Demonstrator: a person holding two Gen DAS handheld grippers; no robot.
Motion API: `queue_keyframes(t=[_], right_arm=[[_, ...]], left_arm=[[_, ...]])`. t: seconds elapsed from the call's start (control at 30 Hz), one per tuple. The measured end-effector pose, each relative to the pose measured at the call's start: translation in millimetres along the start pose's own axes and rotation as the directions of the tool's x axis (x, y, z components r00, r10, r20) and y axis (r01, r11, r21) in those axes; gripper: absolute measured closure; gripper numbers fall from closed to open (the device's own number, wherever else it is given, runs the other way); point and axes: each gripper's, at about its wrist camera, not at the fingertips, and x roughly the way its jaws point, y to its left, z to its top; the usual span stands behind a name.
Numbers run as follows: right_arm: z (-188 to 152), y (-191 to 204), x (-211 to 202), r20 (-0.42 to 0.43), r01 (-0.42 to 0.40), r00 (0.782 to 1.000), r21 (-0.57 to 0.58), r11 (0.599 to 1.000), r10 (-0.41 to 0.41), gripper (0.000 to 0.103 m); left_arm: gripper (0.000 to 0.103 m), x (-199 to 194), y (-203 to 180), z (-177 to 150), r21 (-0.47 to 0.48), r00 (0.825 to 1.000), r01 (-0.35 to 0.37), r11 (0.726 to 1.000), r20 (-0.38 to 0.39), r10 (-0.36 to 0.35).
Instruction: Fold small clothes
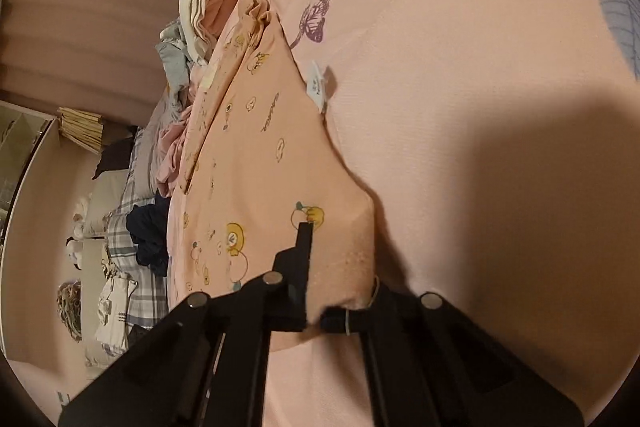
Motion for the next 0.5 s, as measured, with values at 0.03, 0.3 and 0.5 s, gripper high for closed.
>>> queue_keyframes(t=[0.03,0.3,0.5], right_arm=[[-1.2,6.3,-0.3,0.01,0.033,0.999,-0.044,0.999,-0.033,0.103],[8.9,20.5,-6.3,0.012,-0.024,1.0,-0.027,0.999,0.024,0.1],[35.3,58.7,-28.6,0.069,-0.119,0.99,-0.105,0.987,0.127,0.1]], left_arm=[[0.096,0.4,-2.9,0.7,0.015,1.0,-0.016,1.0,0.0,0.016],[0.1,-7.4,-21.2,8.6,0.062,0.995,-0.093,0.994,0.026,0.092],[0.101,-18.0,-63.5,30.1,0.135,0.995,-0.059,0.989,0.094,0.046]])
